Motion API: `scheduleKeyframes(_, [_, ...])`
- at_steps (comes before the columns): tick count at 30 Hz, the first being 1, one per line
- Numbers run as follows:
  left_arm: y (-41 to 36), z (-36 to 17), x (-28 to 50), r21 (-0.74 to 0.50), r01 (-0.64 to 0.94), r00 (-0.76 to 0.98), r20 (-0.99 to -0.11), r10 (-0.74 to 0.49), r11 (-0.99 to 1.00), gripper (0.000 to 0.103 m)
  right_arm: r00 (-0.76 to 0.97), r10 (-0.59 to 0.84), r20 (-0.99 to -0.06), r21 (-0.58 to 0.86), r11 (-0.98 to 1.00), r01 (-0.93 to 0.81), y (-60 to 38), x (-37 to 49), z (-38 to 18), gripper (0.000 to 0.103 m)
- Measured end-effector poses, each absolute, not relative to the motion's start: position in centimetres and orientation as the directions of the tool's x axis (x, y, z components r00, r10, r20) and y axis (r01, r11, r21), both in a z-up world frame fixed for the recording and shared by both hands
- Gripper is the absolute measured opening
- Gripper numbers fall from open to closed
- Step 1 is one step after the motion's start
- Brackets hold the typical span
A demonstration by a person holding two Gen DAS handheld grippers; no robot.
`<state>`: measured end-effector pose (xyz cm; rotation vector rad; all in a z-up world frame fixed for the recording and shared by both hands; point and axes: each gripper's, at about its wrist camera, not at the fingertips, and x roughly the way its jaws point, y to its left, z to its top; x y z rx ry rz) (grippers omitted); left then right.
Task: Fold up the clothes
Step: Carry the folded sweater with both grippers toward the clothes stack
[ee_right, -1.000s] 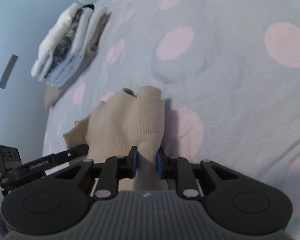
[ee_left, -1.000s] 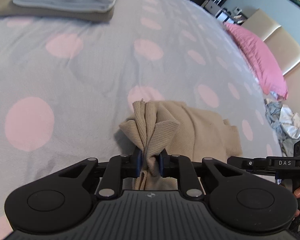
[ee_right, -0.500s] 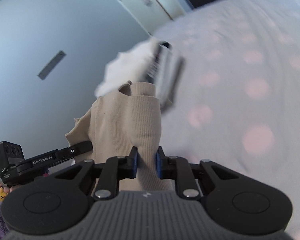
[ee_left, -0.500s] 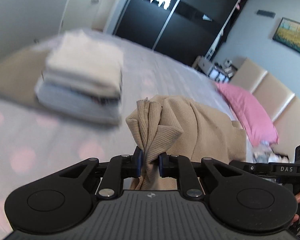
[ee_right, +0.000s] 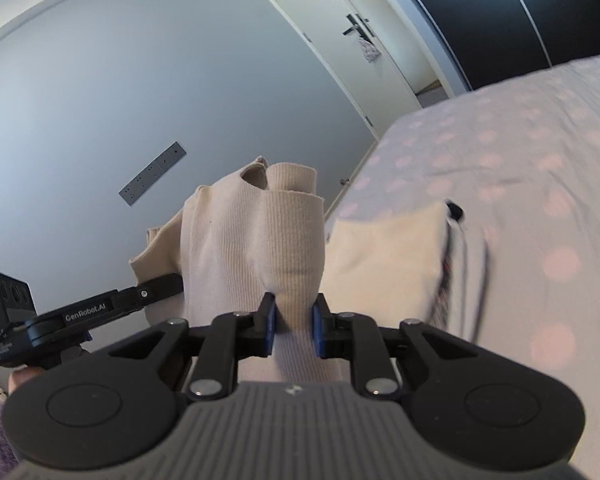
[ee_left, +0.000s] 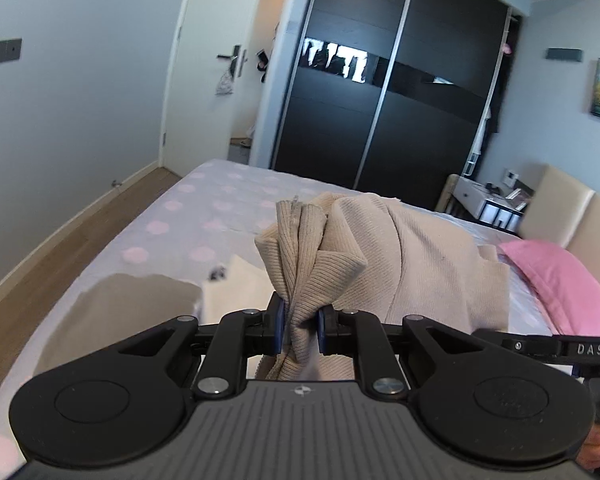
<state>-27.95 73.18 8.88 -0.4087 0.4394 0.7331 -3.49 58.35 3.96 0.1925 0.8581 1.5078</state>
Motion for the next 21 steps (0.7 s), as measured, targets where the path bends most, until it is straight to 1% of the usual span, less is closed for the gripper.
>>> scheduleKeyframes(4, [78.0,7.5,-25.2,-0.162,-0.733,0.625,-0.544,0.560,0.661,0.013,-0.159,0.906,-0.393,0.605,0.125,-0.786,63.5,-2.1,3.4,0.020])
scheduleKeyframes(8, [81.6,4.4,-22.6,-0.129,-0.748,0.592,-0.571,0.568,0.651,0.013,-0.139,0.889,-0.436,0.590,0.166,-0.790,68.1,-0.8,1.7,0.020])
scheduleKeyframes(17, [85.9,-2.3,-18.0,-0.073,-0.762,0.536,-0.628,0.564,0.643,0.014,-0.043,0.845,-0.533,0.461,0.247,-0.852,73.9,1.2,-3.2,0.022])
scheduleKeyframes(21, [87.3,-4.7,-18.0,-0.089,-0.784,0.515,-0.645,0.565,0.614,0.015,0.001,0.814,-0.581,0.384,0.275,-0.882,75.8,0.8,-4.9,0.023])
